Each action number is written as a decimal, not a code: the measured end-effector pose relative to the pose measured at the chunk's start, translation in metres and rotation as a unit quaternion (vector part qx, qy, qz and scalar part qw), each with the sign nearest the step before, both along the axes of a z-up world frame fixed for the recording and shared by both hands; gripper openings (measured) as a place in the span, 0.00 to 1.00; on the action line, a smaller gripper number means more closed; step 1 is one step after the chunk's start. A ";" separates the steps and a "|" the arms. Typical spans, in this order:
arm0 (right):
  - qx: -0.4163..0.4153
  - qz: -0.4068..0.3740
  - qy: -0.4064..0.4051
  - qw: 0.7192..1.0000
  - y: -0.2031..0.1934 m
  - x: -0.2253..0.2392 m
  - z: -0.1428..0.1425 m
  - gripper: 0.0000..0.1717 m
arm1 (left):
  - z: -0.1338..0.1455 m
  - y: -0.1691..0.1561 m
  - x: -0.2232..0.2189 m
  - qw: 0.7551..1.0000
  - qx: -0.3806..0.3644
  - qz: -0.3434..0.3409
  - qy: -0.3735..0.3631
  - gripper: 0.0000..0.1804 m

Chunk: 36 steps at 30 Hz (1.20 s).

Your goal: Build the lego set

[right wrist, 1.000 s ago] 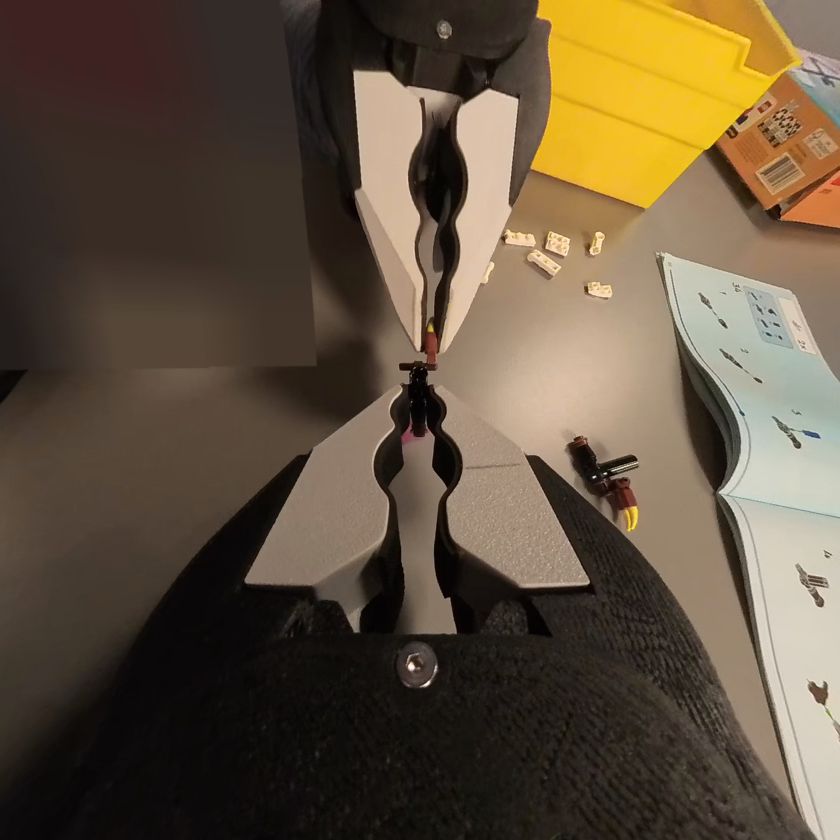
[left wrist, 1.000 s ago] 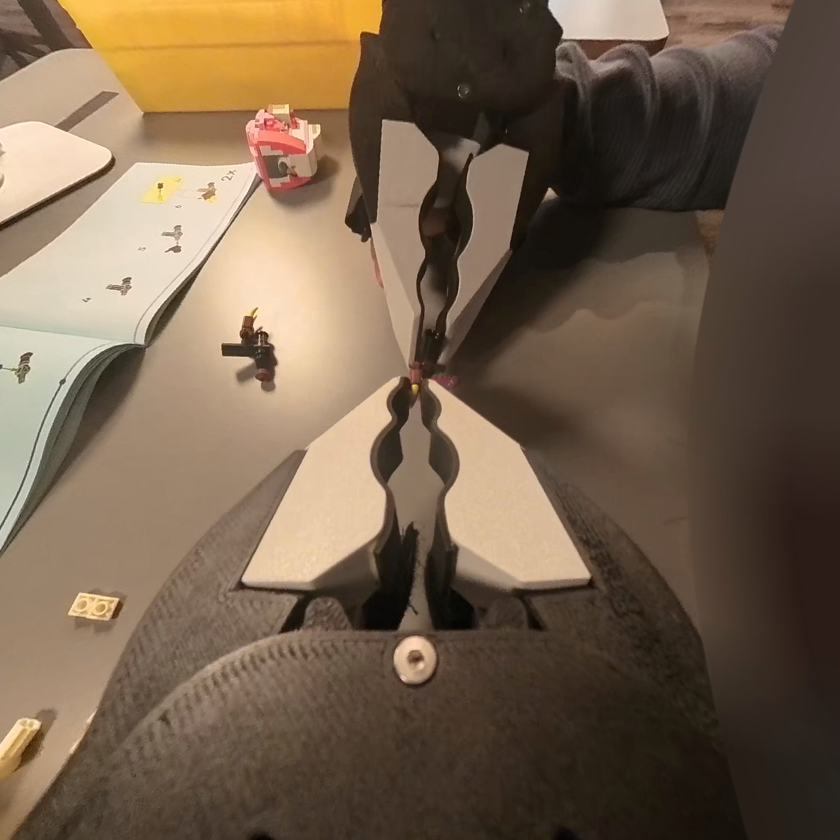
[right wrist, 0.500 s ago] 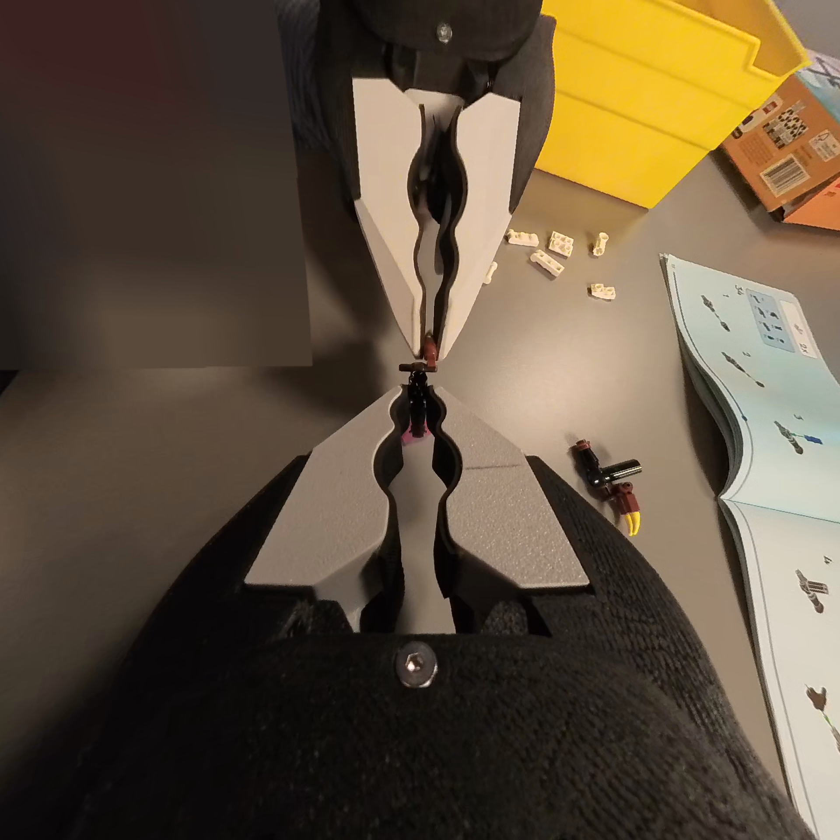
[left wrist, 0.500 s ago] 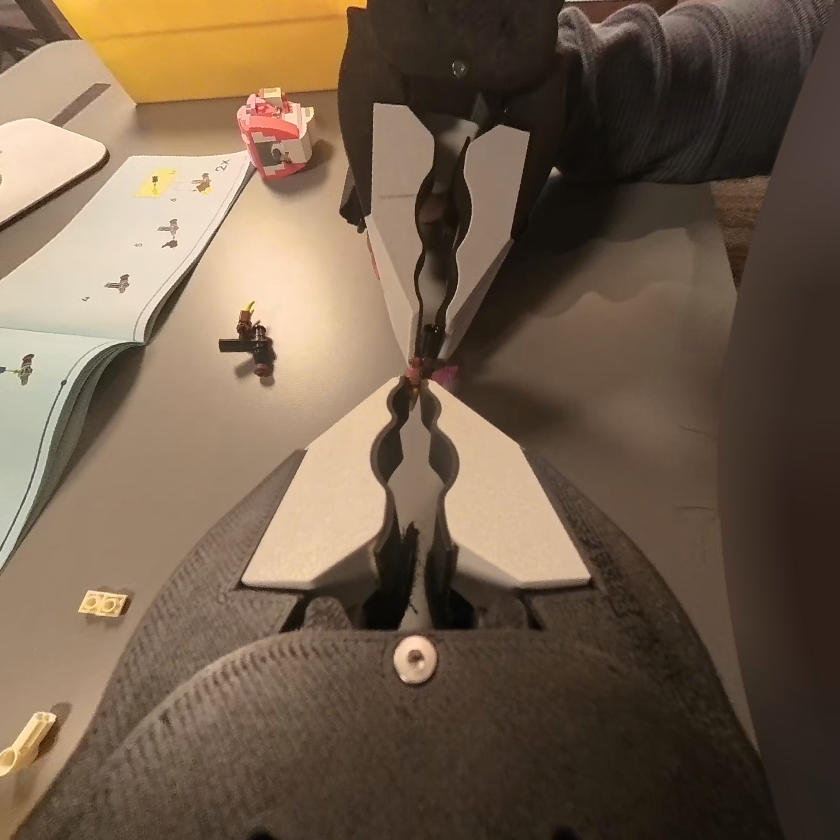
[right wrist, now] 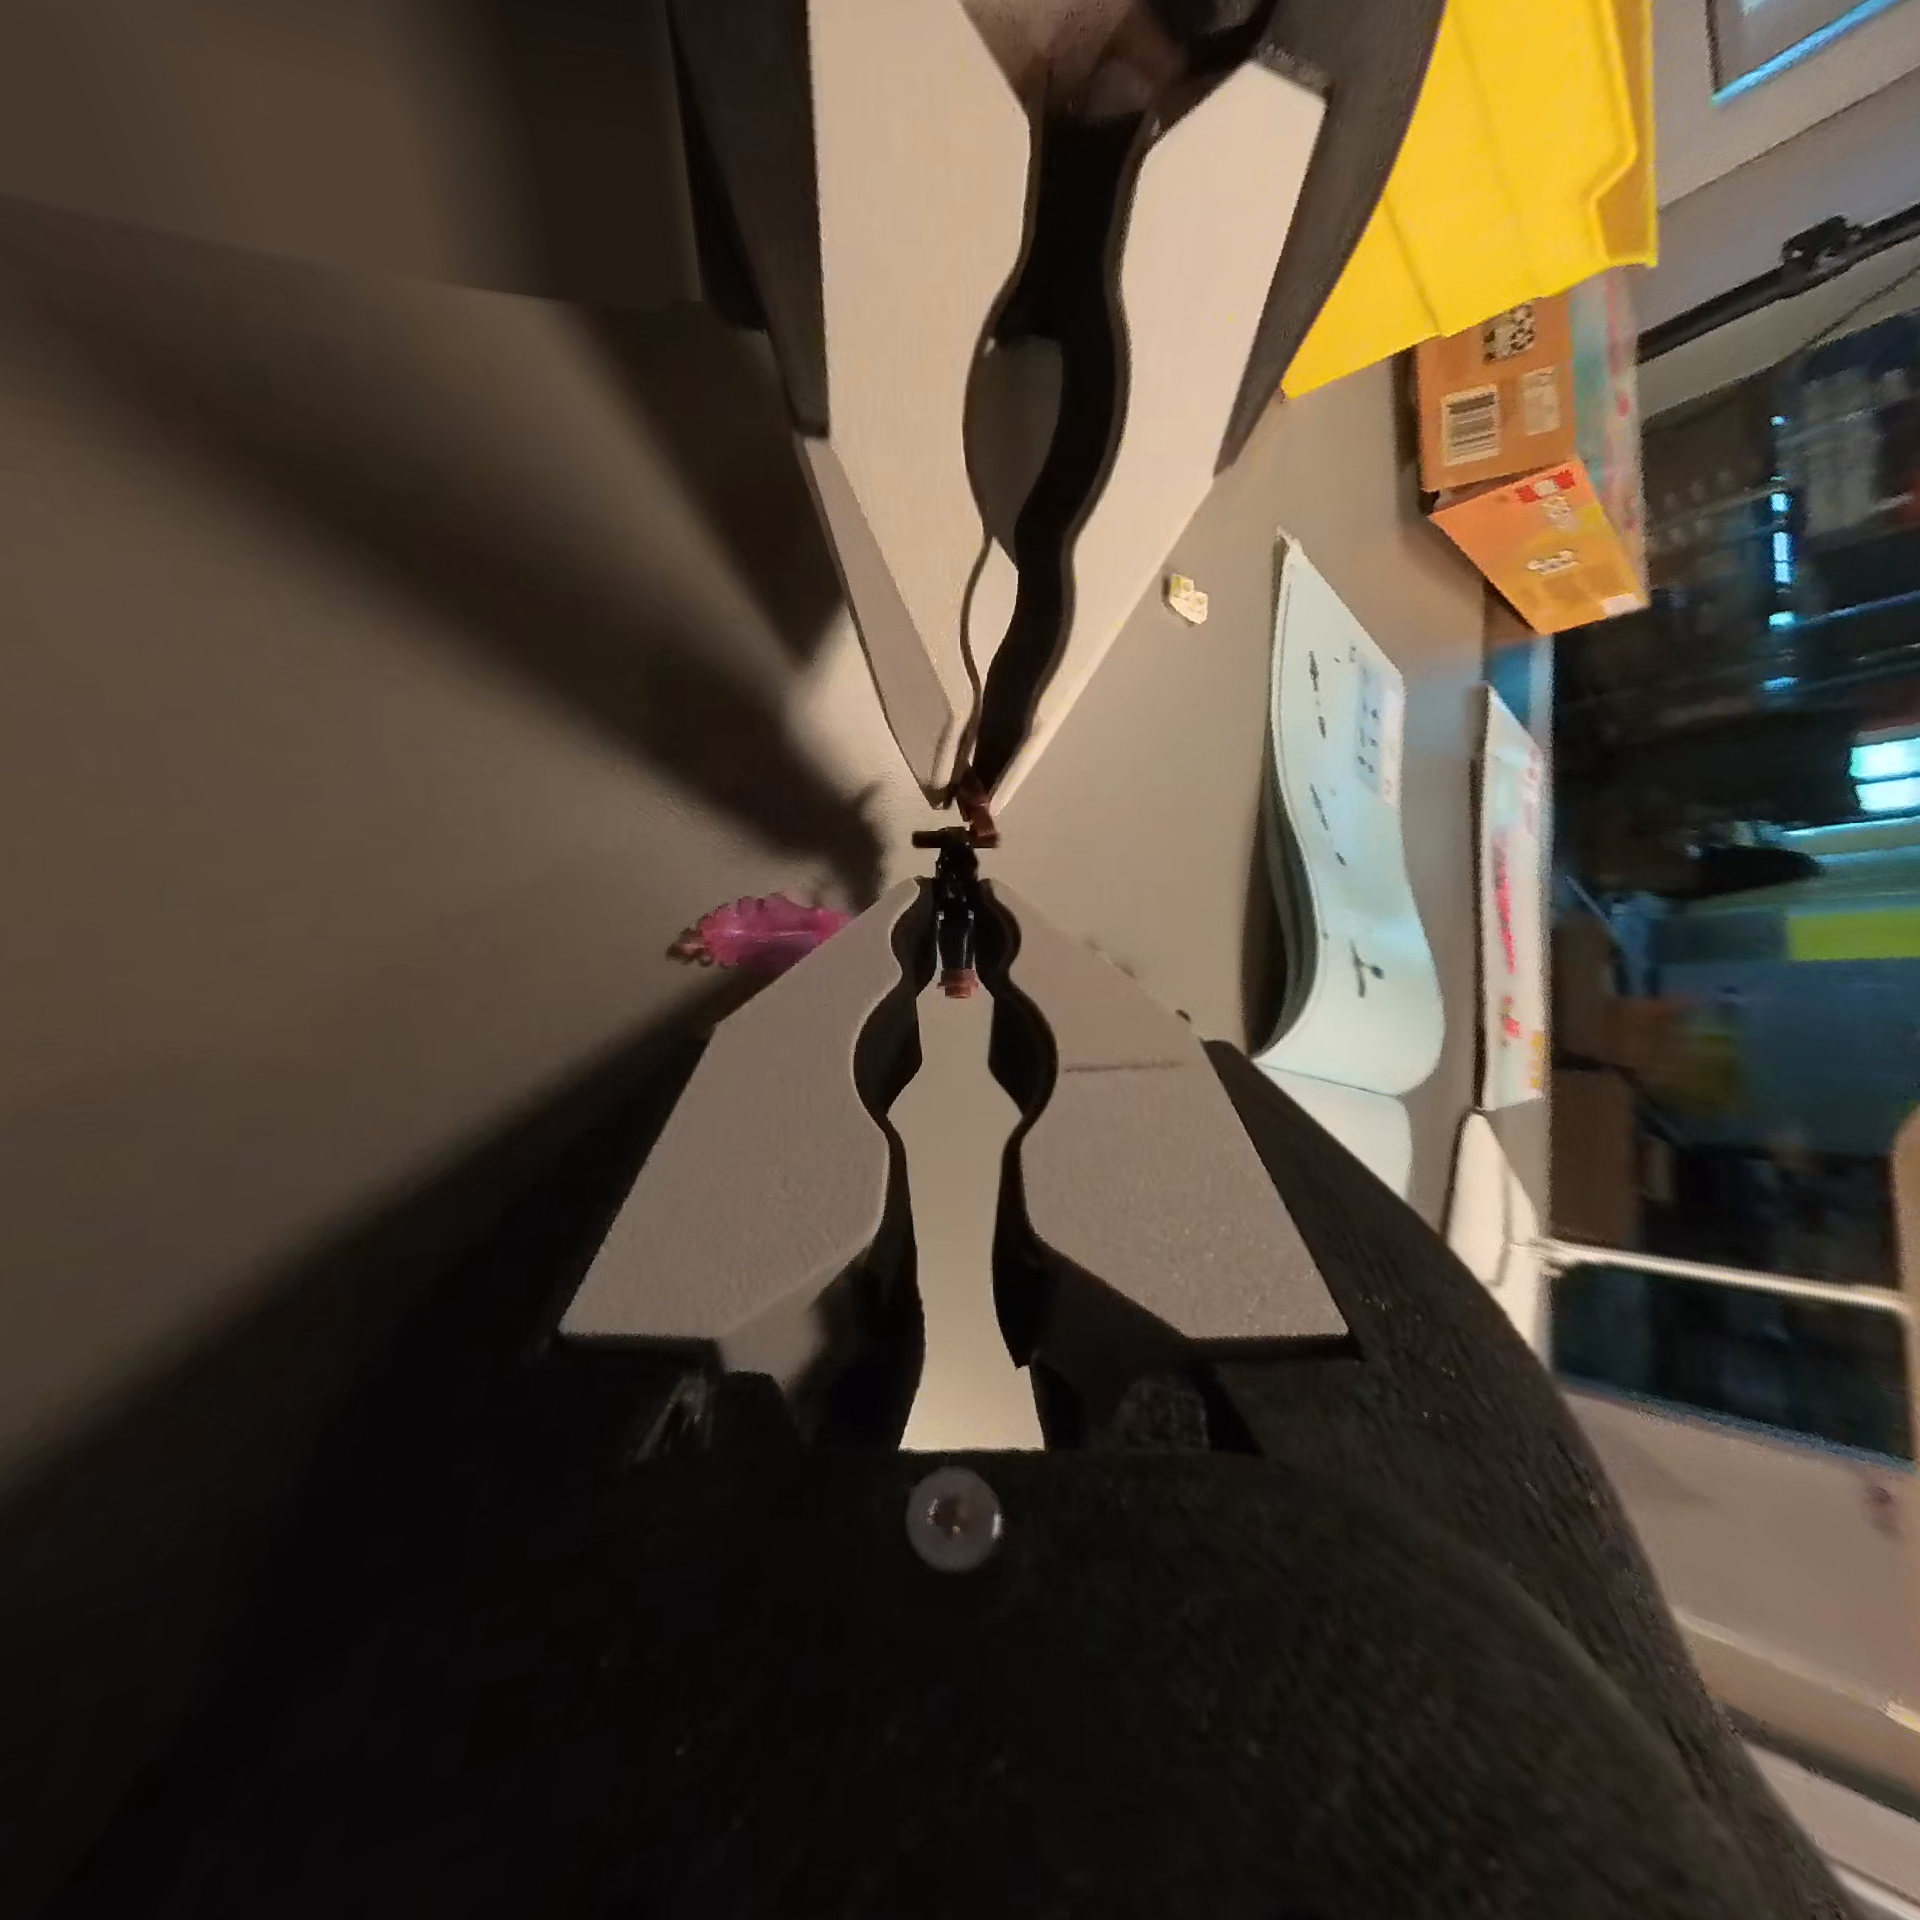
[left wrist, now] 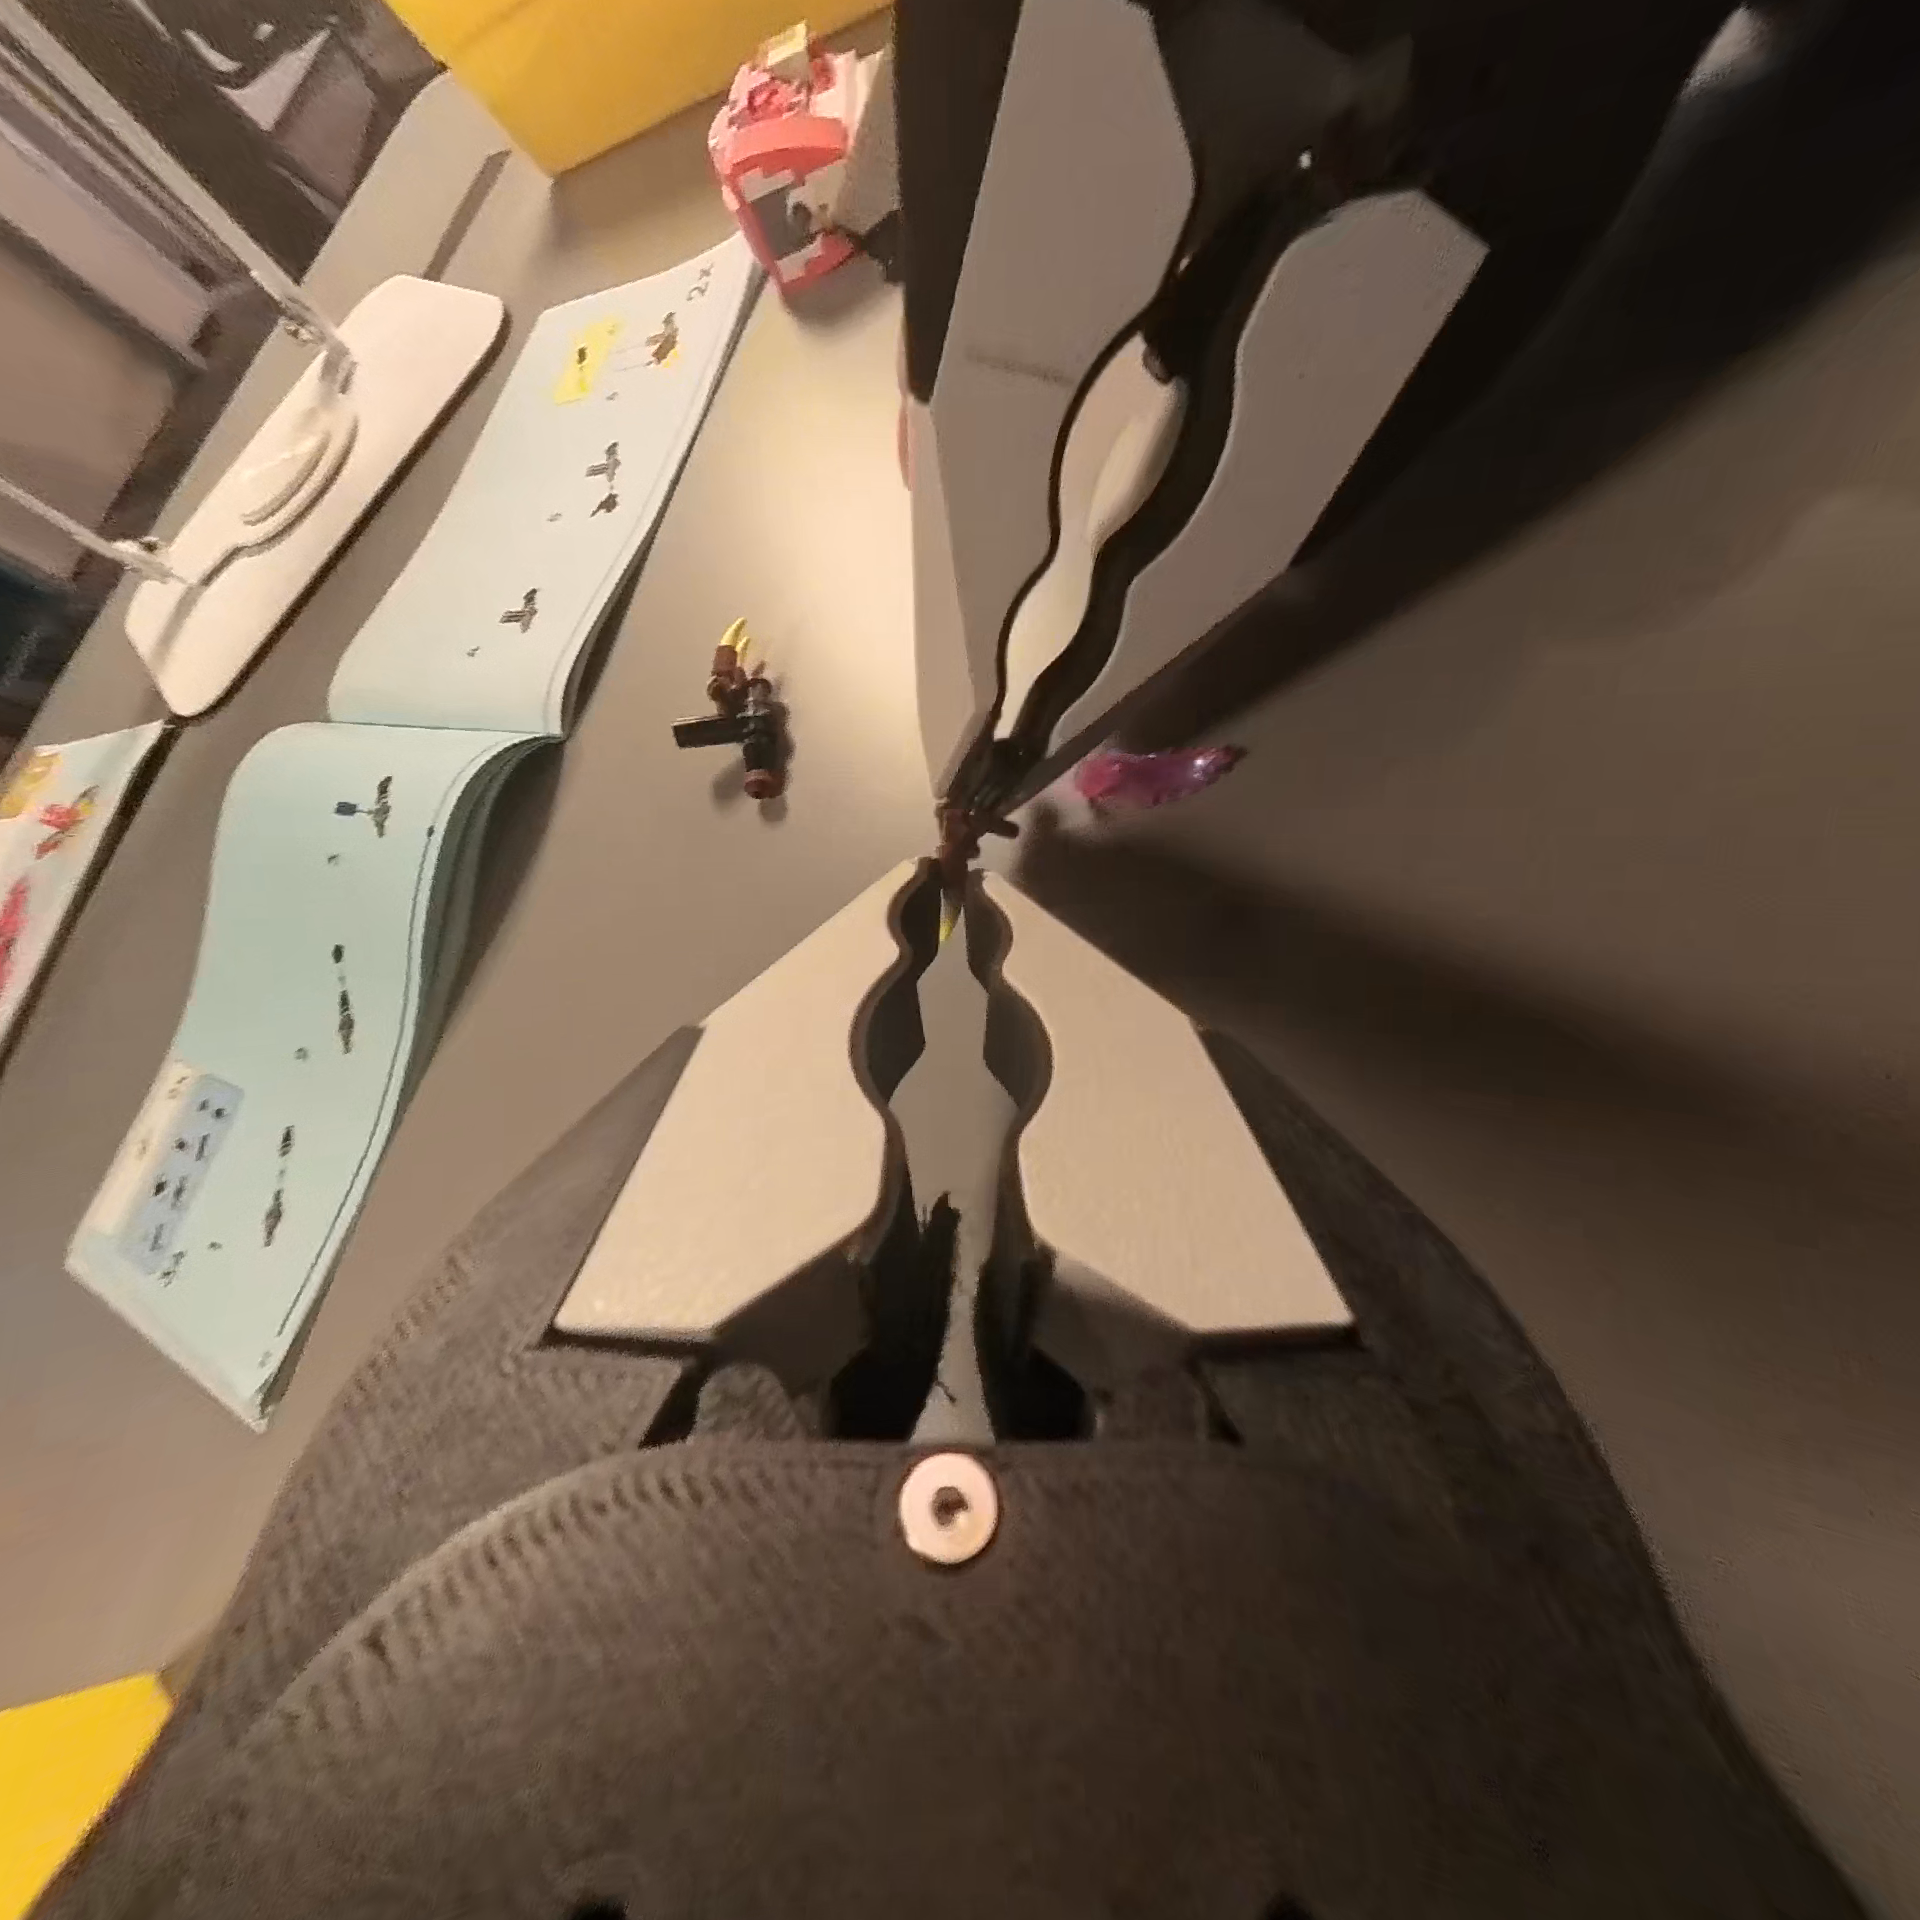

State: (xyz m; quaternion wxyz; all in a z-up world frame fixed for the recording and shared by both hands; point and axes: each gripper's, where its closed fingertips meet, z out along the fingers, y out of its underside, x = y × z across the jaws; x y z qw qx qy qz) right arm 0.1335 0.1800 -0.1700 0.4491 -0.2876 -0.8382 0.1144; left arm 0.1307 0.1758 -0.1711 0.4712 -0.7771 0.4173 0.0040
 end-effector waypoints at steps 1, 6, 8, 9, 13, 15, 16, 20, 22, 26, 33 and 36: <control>0.017 -0.004 0.002 1.000 0.002 -0.001 0.000 0.03 | 0.000 0.001 -0.001 1.000 0.004 0.005 0.005 0.02; 0.129 -0.032 -0.002 0.991 0.013 -0.007 -0.003 0.03 | -0.002 0.008 -0.008 0.998 0.022 0.038 0.041 0.02; 0.170 -0.041 -0.006 0.985 0.018 -0.009 -0.005 0.03 | -0.004 0.011 -0.010 0.996 0.032 0.053 0.070 0.02; 0.186 -0.045 -0.007 0.981 0.020 -0.009 -0.005 0.03 | -0.004 0.012 -0.011 0.994 0.039 0.059 0.082 0.02; 0.222 -0.048 -0.004 0.974 0.023 -0.011 -0.005 0.03 | -0.004 0.015 -0.013 0.992 0.045 0.070 0.092 0.02; 0.223 -0.043 0.002 0.974 0.022 -0.011 -0.004 0.03 | -0.004 0.014 -0.012 0.992 0.051 0.067 0.092 0.02; 0.223 -0.042 0.004 0.974 0.022 -0.011 -0.003 0.03 | -0.003 0.014 -0.012 0.992 0.055 0.066 0.094 0.02; 0.238 -0.041 0.007 0.970 0.022 -0.011 -0.002 0.02 | -0.002 0.015 -0.013 0.988 0.072 0.068 0.121 0.02; 0.242 -0.041 0.015 0.969 0.022 -0.011 0.001 0.02 | 0.001 0.015 -0.013 0.985 0.082 0.070 0.131 0.02; 0.244 -0.043 0.016 0.969 0.022 -0.011 0.002 0.02 | 0.002 0.016 -0.014 0.983 0.088 0.073 0.141 0.02; 0.250 -0.038 0.024 0.967 0.022 -0.011 0.004 0.02 | 0.004 0.015 -0.013 0.981 0.101 0.069 0.154 0.02; 0.257 -0.035 0.020 0.965 0.021 -0.011 0.002 0.02 | 0.003 0.014 -0.012 0.980 0.101 0.066 0.158 0.02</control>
